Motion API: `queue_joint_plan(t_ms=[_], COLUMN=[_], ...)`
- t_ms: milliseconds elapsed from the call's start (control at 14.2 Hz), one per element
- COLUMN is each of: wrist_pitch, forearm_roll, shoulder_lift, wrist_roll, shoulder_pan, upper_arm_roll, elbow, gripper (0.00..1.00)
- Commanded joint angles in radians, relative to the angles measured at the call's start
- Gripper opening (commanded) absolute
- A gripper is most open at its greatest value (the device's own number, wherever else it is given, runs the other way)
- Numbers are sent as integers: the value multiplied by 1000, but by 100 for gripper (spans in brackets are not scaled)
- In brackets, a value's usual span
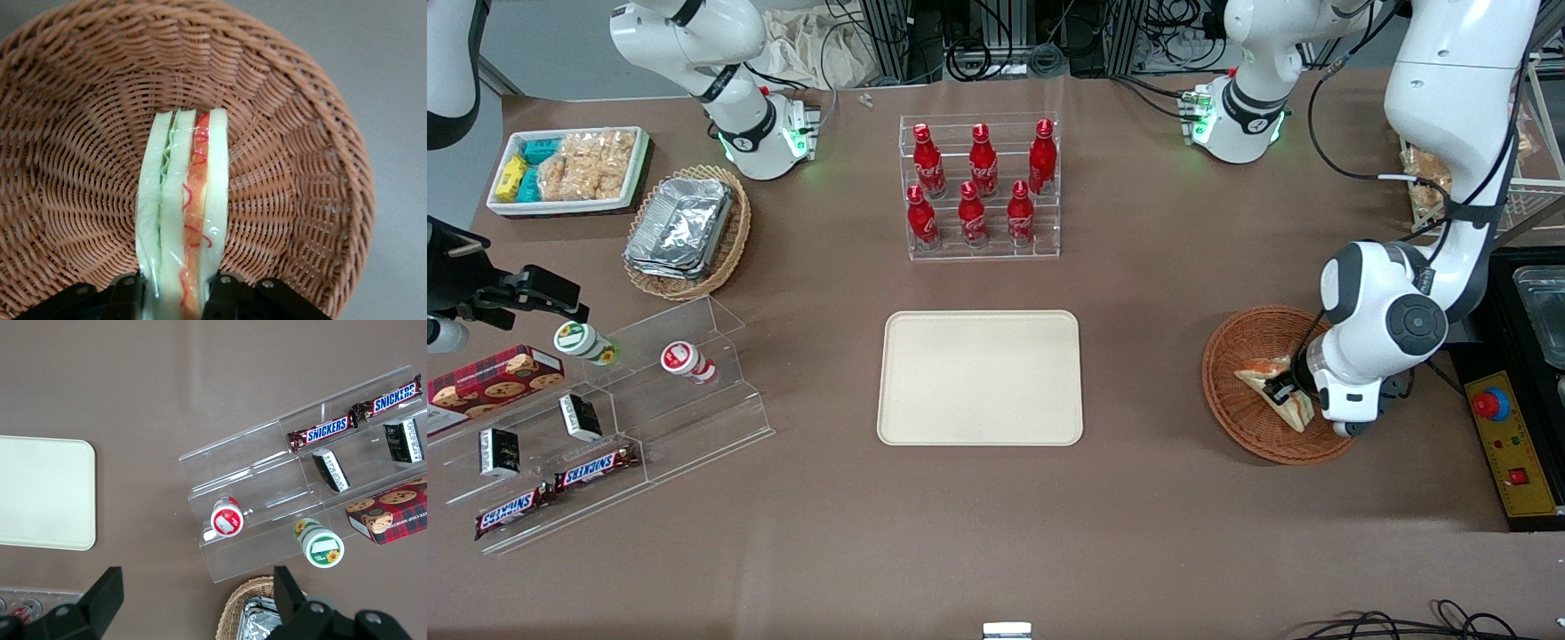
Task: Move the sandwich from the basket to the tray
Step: 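Lift the sandwich out of the basket with the left gripper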
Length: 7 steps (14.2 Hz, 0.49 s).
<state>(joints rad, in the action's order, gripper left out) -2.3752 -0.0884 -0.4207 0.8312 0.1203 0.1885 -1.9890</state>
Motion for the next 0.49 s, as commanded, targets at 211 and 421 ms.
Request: queue_joint_plan(t_ms=[211,421], wrist_pitch=[371,633], forearm_roll=[-16,-8], shoulder_lift=[102,115], wrist_roll=[-26,-75], shoulder_pan=[-2,-2], upper_arm_roll=[28,83], elbow=[177,350], gripper=[0,0])
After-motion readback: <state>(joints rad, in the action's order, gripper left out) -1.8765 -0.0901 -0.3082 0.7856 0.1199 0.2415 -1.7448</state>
